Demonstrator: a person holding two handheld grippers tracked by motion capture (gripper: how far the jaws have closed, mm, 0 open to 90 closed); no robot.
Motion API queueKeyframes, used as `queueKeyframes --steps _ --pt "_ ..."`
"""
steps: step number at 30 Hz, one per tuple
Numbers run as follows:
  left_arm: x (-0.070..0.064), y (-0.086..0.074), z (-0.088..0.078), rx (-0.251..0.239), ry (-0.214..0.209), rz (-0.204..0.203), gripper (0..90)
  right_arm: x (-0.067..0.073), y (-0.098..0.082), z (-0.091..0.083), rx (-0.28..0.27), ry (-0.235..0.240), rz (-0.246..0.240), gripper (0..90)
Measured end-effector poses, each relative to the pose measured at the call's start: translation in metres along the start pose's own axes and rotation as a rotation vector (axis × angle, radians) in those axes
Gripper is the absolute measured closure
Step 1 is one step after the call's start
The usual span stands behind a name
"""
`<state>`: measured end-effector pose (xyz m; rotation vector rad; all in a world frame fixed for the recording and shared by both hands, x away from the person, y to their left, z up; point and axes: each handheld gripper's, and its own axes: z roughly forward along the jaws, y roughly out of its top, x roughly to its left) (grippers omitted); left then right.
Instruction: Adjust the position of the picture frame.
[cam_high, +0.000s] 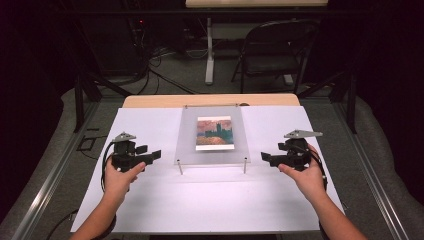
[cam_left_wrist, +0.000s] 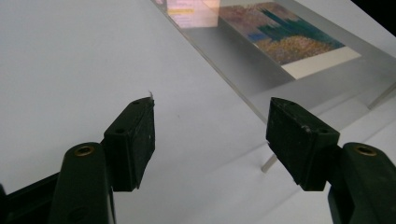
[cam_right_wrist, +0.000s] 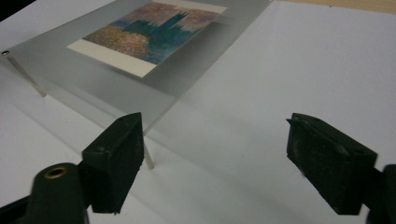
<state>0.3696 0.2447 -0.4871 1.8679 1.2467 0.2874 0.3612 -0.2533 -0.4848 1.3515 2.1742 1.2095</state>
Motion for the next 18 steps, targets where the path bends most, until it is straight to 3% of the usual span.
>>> queueKeyframes --steps 5,14,16,18 --pt "0.002 0.017 0.005 -0.018 -0.009 0.011 33.1 -0.005 0.016 0.018 0.023 -0.005 0.004 24.8" --pt "0.002 0.044 0.024 -0.022 -0.024 -0.012 34.5 -0.009 0.045 0.040 0.028 -0.010 0.007 29.0" --pt "0.002 0.046 0.027 -0.021 -0.021 -0.014 34.5 -0.010 0.051 0.045 0.033 -0.011 0.016 29.3" --pt "0.003 0.053 0.034 0.001 0.009 -0.014 34.4 -0.012 0.056 0.051 0.042 -0.011 0.020 29.5"
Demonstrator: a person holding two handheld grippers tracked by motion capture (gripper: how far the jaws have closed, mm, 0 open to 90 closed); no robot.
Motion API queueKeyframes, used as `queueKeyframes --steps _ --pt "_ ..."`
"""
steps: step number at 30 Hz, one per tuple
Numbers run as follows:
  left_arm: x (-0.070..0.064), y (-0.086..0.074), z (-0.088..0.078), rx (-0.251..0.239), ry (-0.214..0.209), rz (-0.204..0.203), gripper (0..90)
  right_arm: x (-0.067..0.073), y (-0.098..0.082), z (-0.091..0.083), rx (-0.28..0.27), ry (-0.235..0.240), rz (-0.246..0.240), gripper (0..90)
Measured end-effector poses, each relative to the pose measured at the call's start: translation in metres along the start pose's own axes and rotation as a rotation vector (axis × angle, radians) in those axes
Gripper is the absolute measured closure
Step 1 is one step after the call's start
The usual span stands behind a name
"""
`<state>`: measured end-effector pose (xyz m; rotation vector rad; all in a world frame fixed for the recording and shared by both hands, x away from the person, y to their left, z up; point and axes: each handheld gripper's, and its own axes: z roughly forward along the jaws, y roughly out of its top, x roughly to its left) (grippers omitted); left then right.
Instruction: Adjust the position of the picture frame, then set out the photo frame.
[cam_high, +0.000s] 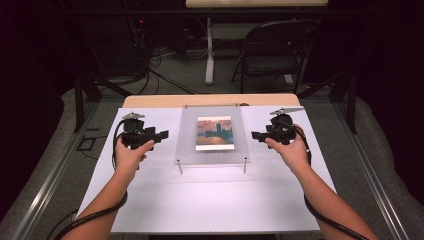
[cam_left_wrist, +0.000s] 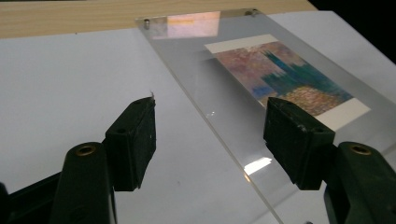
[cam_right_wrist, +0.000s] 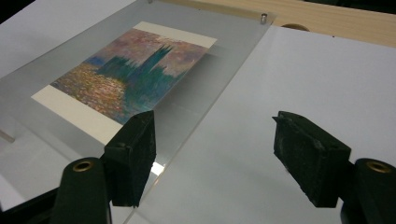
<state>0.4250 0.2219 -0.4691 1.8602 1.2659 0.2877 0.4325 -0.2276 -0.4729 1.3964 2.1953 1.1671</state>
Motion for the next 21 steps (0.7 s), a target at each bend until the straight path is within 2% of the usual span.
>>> queueKeyframes --steps 1,2,6,12,13,16,19,21 --pt "0.000 0.000 0.000 0.000 0.000 0.000 34.4 0.000 0.000 0.000 0.000 0.000 0.000 29.5" --pt "0.000 0.003 0.006 0.003 0.019 -0.006 34.4 -0.002 0.004 0.005 0.000 -0.008 -0.002 29.8" --pt "0.003 0.009 0.018 0.003 0.023 -0.042 34.3 -0.005 0.011 0.012 0.005 -0.015 0.009 30.0" --pt "0.005 0.014 0.035 0.031 0.002 -0.034 34.5 -0.008 0.019 0.023 -0.007 -0.008 0.027 30.0" --pt "0.004 0.017 0.042 0.041 -0.005 -0.016 34.6 -0.010 0.020 0.028 -0.013 -0.003 0.037 30.0" --pt "0.002 0.020 0.051 0.050 -0.006 -0.008 34.5 -0.011 0.021 0.035 -0.012 0.001 0.047 30.0" --pt "0.001 0.022 0.058 0.055 -0.006 -0.010 34.4 -0.012 0.022 0.039 -0.007 0.004 0.056 30.0" --pt "-0.001 0.024 0.064 0.056 -0.015 -0.024 34.4 -0.014 0.021 0.047 -0.004 0.003 0.082 29.9"
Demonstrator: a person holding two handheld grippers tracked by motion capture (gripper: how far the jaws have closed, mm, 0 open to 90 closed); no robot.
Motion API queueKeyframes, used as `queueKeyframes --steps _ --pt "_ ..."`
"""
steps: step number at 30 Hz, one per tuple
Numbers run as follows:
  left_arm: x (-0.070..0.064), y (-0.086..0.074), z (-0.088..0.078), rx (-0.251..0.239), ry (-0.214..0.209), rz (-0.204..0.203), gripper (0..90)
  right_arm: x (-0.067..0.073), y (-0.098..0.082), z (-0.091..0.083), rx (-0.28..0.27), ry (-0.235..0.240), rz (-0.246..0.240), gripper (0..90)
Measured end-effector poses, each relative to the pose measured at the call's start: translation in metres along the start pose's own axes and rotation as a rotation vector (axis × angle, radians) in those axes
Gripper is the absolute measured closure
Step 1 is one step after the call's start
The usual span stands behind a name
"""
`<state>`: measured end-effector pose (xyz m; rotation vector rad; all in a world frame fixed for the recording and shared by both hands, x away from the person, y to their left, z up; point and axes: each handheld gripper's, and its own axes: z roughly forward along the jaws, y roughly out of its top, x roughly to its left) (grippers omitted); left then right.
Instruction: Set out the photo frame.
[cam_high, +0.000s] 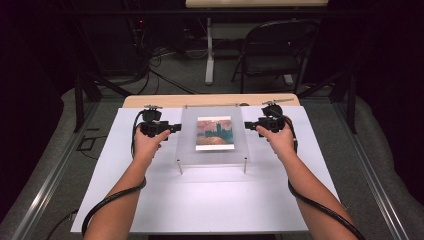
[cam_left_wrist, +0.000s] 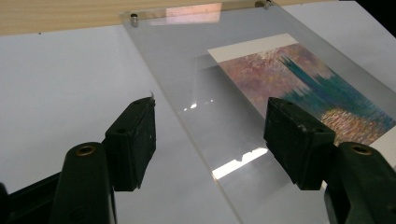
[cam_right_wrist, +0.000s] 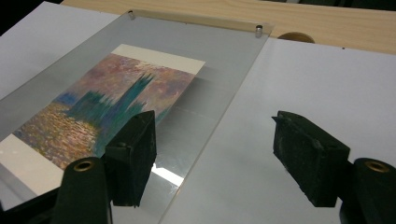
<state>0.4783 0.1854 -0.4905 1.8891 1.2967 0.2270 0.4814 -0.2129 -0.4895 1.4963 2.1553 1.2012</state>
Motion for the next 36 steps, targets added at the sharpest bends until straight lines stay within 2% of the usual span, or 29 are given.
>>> queueKeyframes --steps 4,8,9,13,24,28,33,36 --pt "-0.001 0.002 0.006 0.009 -0.005 -0.002 34.4 -0.001 0.000 0.007 0.013 0.000 0.012 29.9" --pt "0.000 0.004 0.014 0.015 -0.015 -0.021 33.8 -0.001 0.001 0.012 0.019 0.005 0.025 29.9" --pt "0.002 0.005 0.018 0.016 -0.022 -0.040 33.8 -0.001 0.003 0.015 0.023 0.012 0.031 29.9" --pt "0.003 0.007 0.025 0.026 -0.029 -0.051 33.6 0.002 0.005 0.021 0.036 0.024 0.029 29.9" --pt "0.002 0.001 0.044 0.058 -0.044 -0.083 33.6 0.006 0.001 0.036 0.069 0.060 0.039 29.9" --pt "0.000 -0.001 0.048 0.071 -0.037 -0.075 33.0 0.007 -0.002 0.040 0.082 0.068 0.042 29.8" --pt "0.002 -0.004 0.051 0.073 -0.039 -0.091 33.0 0.007 -0.003 0.046 0.087 0.079 0.059 29.8" --pt "0.003 -0.005 0.053 0.081 -0.038 -0.086 32.9 0.008 -0.004 0.050 0.095 0.085 0.061 29.8"
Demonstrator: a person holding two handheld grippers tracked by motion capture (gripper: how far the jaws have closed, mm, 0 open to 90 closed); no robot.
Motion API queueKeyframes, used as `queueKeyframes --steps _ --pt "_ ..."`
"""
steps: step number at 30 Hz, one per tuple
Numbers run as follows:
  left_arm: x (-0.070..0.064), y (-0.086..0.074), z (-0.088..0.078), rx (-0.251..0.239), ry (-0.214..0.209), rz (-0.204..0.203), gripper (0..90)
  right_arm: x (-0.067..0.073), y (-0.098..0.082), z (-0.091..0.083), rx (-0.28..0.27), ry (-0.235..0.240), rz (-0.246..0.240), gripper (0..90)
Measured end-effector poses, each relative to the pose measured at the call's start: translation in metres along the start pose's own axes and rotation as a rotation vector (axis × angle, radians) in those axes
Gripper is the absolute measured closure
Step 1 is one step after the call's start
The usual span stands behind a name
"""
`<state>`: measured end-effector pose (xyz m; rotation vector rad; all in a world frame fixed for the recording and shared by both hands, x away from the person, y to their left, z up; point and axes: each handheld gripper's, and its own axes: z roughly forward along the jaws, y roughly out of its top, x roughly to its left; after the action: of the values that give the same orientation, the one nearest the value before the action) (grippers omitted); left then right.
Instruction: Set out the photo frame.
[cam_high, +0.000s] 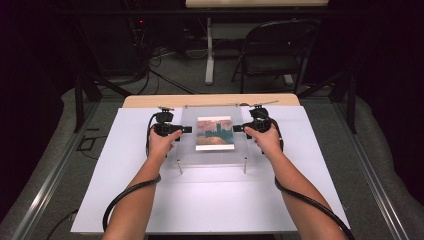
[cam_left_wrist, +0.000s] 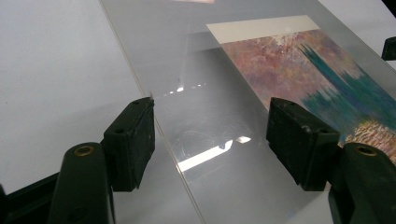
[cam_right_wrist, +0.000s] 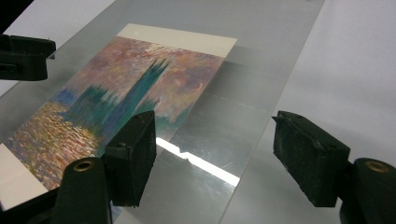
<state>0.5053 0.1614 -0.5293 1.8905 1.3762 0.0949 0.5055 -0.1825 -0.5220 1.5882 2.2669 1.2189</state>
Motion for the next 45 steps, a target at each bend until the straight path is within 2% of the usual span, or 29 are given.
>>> queueKeyframes --steps 3,7,11,15,17,19,22,23,25,30,34,45 --pt "0.001 -0.001 0.002 0.003 0.003 -0.002 32.9 0.002 0.000 0.005 0.010 0.010 -0.003 28.9" --pt "0.005 -0.001 0.004 0.007 -0.019 -0.022 32.0 0.002 0.001 0.010 0.017 -0.003 -0.010 27.6" --pt "0.009 0.002 0.008 0.011 -0.028 -0.039 30.3 -0.004 0.004 0.016 0.037 -0.003 0.010 26.7" --pt "0.010 0.004 0.010 0.011 -0.030 -0.044 30.3 -0.009 0.004 0.021 0.034 0.022 0.051 26.0" --pt "0.010 0.004 0.011 0.010 -0.029 -0.047 30.3 -0.011 0.005 0.022 0.035 0.025 0.051 25.8" --pt "0.012 0.004 0.012 0.008 -0.037 -0.070 29.9 -0.011 0.005 0.022 0.036 0.030 0.058 25.8" --pt "0.013 0.004 0.013 0.005 -0.043 -0.078 28.8 -0.012 0.005 0.023 0.038 0.035 0.069 25.7" --pt "0.014 0.004 0.015 0.004 -0.058 -0.097 28.7 -0.013 0.004 0.023 0.038 0.047 0.078 26.3" --pt "0.014 0.004 0.017 0.004 -0.063 -0.105 28.8 -0.014 0.004 0.024 0.041 0.063 0.085 25.7" --pt "0.013 0.008 0.018 0.025 -0.047 -0.108 28.8 -0.014 0.004 0.026 0.036 0.067 0.085 24.7" --pt "0.014 0.007 0.017 0.013 -0.059 -0.116 30.1 -0.012 0.005 0.027 0.036 0.054 0.086 24.1" --pt "0.012 0.008 0.015 0.010 -0.047 -0.112 31.1 -0.010 0.008 0.026 0.050 0.037 0.072 24.1"
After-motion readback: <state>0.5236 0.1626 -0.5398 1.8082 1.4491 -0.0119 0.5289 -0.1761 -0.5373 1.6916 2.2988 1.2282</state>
